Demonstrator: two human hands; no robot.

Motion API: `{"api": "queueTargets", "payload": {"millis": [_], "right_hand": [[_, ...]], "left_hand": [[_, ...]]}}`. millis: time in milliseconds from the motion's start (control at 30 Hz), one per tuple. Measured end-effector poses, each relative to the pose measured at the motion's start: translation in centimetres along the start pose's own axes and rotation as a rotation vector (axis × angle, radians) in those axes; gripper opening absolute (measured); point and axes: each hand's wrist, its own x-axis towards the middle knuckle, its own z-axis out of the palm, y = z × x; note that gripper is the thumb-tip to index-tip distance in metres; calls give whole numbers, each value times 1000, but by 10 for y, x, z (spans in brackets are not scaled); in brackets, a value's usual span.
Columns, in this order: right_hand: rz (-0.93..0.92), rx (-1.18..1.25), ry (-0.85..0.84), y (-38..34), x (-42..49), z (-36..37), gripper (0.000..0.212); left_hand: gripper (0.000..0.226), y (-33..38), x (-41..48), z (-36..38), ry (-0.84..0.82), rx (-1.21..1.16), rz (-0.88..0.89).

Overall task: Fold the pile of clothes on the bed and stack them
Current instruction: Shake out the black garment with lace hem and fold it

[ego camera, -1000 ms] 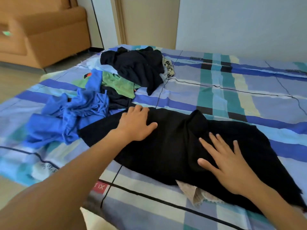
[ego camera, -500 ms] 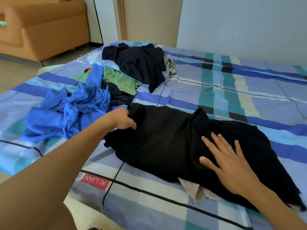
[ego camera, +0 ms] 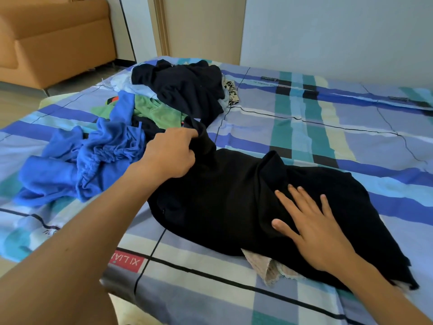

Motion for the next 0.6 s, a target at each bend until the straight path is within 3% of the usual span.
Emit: {"api": "queueTargets", "payload": {"millis": [100,133,233,300,400,500,600], "right_hand": [[4,3,0,-1,0,0,84],[4,5,-1,-1,0,0,84],[3,12,-2,0,0,0,83],[0,13,-2,0,-1,0,84],[3,16,6,-2,-1,-2,85],[0,21,7,-2,-1,-2,83],[-1,30,9,-2,-1,-1,83]], "left_hand": [[10,4,0,2,-224,-226,-44],[22,4,1,7,-301,-227,-99],[88,1,2,24,-456,-48,-259],[99,1,3,28,-487,-14,-294],[76,0,7,30,-481,0,-297],[44,1,12,21,-338,-141,-266],[45,29,14,0,-132,-443,-121]]}}
